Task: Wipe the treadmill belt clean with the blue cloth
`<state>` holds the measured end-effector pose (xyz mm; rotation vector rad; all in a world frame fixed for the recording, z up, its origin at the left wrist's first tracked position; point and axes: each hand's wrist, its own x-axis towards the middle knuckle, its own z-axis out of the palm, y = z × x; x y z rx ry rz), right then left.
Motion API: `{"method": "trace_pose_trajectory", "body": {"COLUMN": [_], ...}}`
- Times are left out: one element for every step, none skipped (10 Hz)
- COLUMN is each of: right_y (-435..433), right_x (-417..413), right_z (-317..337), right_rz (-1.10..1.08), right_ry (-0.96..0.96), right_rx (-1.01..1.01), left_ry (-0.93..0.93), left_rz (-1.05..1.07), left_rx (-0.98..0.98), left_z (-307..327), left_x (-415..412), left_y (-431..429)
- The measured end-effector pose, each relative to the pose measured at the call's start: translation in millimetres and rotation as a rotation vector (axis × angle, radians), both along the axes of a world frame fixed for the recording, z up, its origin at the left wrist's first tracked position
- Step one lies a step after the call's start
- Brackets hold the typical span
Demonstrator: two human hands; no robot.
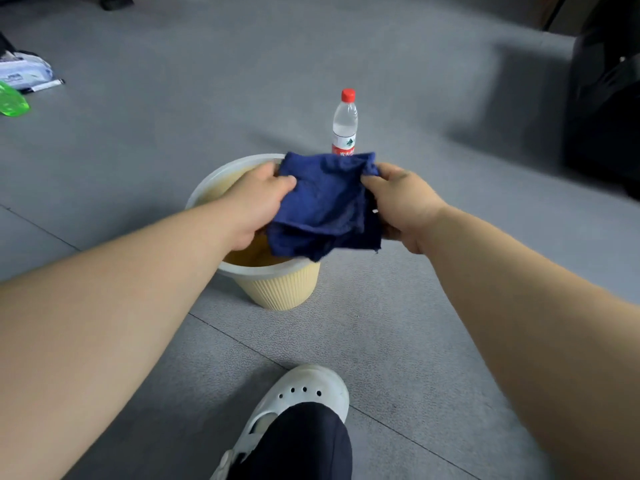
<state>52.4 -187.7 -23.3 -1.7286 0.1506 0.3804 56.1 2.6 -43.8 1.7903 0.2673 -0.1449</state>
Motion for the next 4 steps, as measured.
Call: {"method": "trace_pose_trajectory", "body": {"right_y": [4.3,7.3,8.0,-1.4], "right_x": [-6.1,-15.4,-18.2,-12.0], "right_z": [-29.1,-48.1,-61.4,-66.2], "right_rz": [-0.101,-0.123,-0.087,-0.184], "right_ry": [0.151,0.321,0.405,0.311], "right_rx": [0.018,0.099,0.077,-0.194], "left_ry": [0.008,0.109,0.186,0.193], "left_rz": [-0.091,-0.104,-0.119,0.013], "left_rx": [0.370,0.569,0.612,0.685], "left_z": [-19.4,-27.7,-35.6,-30.9], "left_x": [1.7,1.1,-1.7,-0.7], "left_y": [-3.2,-9.6,-19.0,-17.6]}}
